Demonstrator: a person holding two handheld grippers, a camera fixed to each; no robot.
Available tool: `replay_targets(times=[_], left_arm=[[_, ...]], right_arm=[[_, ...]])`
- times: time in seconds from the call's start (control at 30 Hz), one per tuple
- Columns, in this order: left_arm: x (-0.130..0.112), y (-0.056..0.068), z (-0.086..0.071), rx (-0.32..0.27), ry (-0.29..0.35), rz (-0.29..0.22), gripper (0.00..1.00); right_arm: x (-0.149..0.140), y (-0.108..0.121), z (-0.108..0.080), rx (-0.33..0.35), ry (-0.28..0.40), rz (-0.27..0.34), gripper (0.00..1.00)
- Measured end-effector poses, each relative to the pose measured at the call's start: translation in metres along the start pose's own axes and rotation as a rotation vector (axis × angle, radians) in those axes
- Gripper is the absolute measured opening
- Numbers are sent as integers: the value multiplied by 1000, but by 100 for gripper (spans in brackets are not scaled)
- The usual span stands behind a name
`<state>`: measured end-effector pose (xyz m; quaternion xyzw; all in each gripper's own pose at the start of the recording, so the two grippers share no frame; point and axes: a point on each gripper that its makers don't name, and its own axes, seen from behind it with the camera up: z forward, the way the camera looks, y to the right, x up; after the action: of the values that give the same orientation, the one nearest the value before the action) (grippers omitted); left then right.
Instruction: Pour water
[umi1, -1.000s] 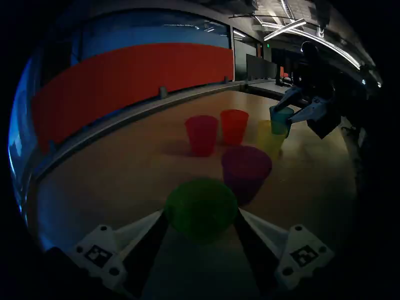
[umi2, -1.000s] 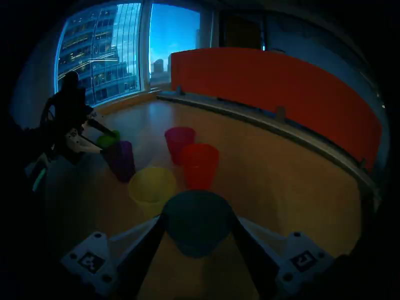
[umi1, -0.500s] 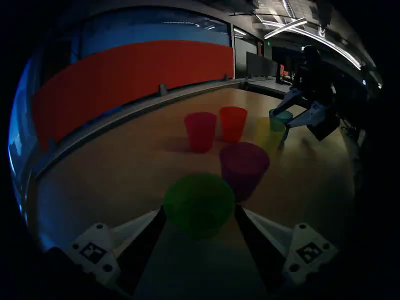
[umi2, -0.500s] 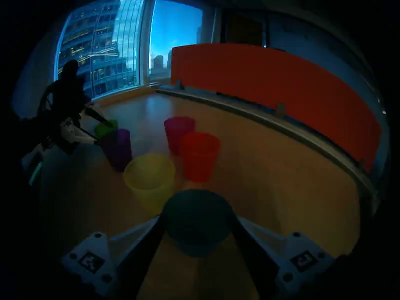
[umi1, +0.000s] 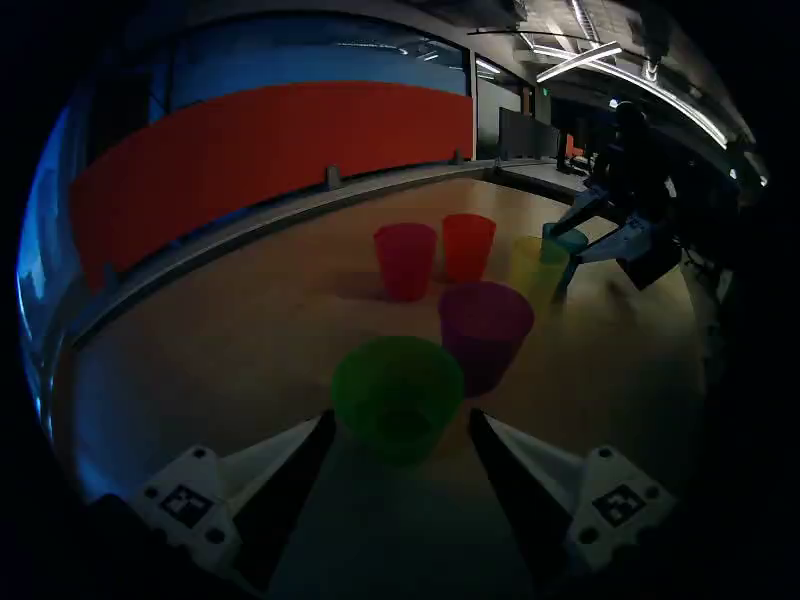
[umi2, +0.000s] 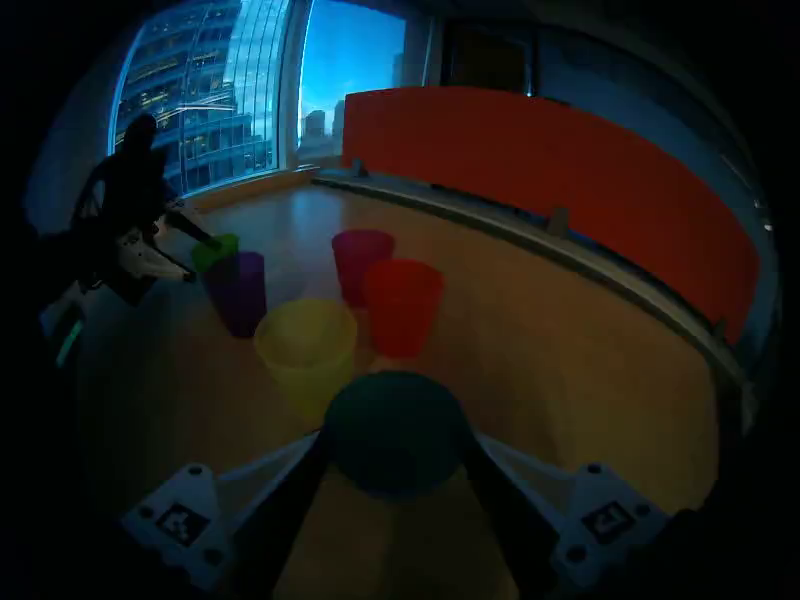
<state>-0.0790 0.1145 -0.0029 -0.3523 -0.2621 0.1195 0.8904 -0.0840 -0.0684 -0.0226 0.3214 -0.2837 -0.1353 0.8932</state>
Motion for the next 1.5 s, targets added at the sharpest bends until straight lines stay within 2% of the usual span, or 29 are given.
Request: replay_targets(times=[0.07, 0.4, 0.8, 1.1, 1.3, 1.5], left_arm=[[1, 1, -1, -1, 3, -3, 99], [-2, 1, -14, 18, 12, -10, 99], [-2, 1, -38, 62, 52, -58, 99], [-6, 7, -58, 94, 65, -51, 99], [0, 8, -70, 124, 97, -44, 99], [15, 8, -83, 160, 161, -45, 99]], right_arm=[[-2, 1, -1, -8, -7, 3, 100], [-2, -1, -16, -27, 2, 19, 100], [-8, 2, -44, -79, 24, 26, 100], [-8, 0, -66, -106, 51, 37, 100], [-1, -2, -77, -131, 86, 58, 100], [18, 0, -91, -169, 149, 85, 100]])
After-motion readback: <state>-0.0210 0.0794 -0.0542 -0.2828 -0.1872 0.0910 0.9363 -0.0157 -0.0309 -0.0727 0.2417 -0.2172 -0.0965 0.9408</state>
